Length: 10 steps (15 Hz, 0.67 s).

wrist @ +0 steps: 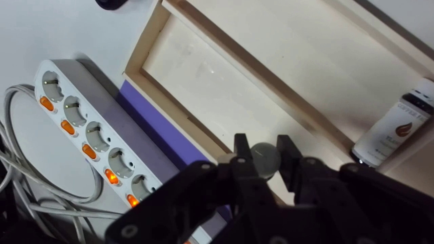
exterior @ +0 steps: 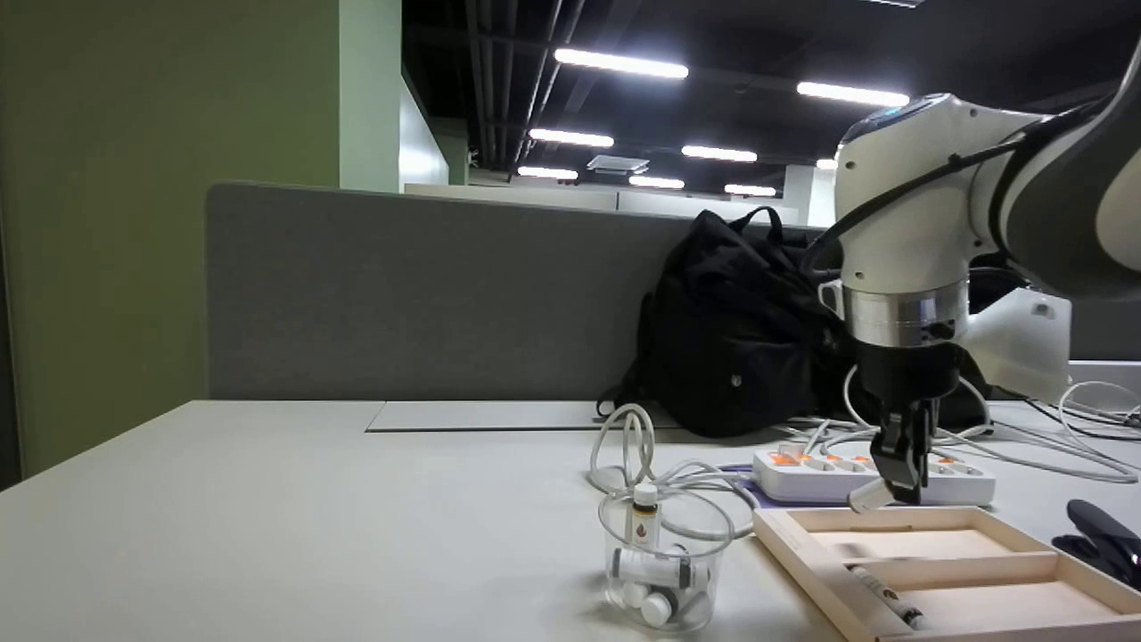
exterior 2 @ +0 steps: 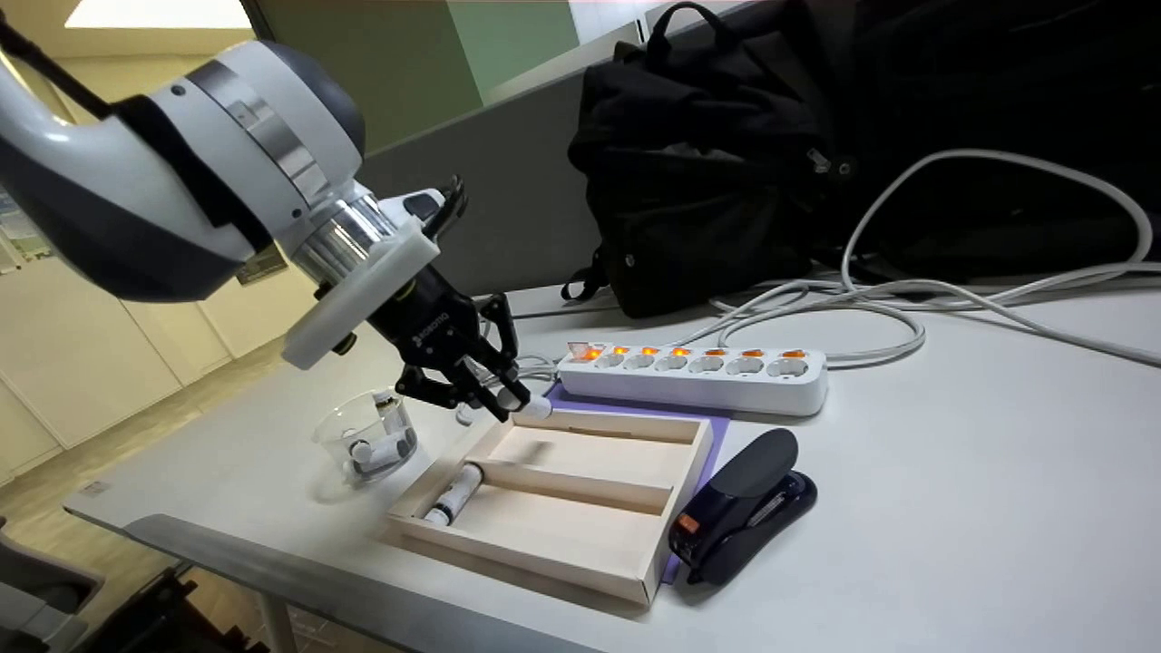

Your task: Put the bottle in the top rectangular segment

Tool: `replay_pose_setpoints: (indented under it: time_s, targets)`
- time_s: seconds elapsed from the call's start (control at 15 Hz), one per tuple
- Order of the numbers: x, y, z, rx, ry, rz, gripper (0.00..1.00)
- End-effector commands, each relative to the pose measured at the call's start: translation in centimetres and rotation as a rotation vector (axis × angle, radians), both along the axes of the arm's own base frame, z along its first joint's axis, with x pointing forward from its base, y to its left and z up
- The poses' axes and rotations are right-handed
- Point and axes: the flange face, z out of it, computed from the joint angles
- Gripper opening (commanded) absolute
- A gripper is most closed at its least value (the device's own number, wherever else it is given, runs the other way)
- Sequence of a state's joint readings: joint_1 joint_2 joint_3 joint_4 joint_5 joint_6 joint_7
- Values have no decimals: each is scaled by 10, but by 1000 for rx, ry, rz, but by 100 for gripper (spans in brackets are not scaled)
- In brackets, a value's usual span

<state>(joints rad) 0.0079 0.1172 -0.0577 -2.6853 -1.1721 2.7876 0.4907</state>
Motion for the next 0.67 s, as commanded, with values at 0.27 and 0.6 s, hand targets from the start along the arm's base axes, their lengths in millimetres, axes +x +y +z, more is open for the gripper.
replay_pose_setpoints:
  time_s: [0.27,0.6]
  targets:
    - [5,-12,-17,-50,-84,-16,6]
    - [5,-19,-36,-67,-95,-29,6]
